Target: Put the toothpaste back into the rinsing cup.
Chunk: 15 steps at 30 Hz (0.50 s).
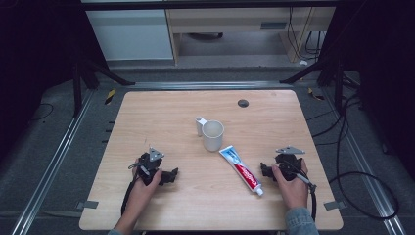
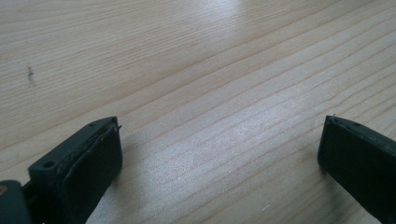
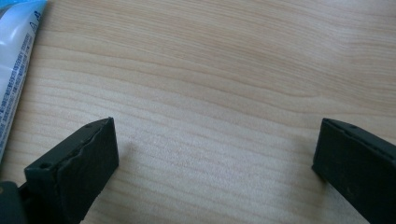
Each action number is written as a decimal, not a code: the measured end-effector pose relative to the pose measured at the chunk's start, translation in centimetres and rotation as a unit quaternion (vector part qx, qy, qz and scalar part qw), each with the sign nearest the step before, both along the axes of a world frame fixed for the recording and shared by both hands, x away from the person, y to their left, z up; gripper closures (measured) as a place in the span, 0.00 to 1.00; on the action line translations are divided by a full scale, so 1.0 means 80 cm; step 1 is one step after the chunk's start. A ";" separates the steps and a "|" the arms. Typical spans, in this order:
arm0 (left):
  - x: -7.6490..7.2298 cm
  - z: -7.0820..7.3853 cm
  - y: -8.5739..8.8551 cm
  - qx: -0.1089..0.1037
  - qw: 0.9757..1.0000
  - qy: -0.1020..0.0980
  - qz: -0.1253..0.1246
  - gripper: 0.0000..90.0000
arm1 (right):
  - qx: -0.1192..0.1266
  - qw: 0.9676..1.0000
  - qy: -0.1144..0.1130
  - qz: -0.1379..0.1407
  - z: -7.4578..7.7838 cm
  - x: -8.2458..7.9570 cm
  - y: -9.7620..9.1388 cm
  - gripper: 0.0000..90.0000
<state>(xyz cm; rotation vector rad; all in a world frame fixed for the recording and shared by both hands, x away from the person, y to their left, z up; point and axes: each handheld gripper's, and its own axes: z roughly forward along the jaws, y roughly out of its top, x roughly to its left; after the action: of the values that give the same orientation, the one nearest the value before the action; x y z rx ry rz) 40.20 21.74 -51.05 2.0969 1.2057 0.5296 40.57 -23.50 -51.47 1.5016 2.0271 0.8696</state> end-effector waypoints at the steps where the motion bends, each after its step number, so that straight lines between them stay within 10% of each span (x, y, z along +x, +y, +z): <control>1: 0.000 0.000 0.000 0.000 1.000 0.000 0.000 0.00 | 0.000 1.000 0.000 -0.001 0.000 0.000 0.000 0.00; 10: -0.001 0.000 0.000 0.000 1.000 0.000 0.000 0.00 | -0.009 1.000 0.014 0.009 0.008 0.002 0.001 0.10; 15: -0.001 0.000 0.000 0.000 1.000 0.000 0.001 0.00 | -0.055 0.997 0.014 0.046 0.060 -0.009 0.023 0.16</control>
<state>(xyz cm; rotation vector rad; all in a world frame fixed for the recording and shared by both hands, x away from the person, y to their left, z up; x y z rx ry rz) 40.14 21.76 -51.05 2.0955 1.2070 0.5301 39.86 -21.67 -46.65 1.3789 2.1422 0.7620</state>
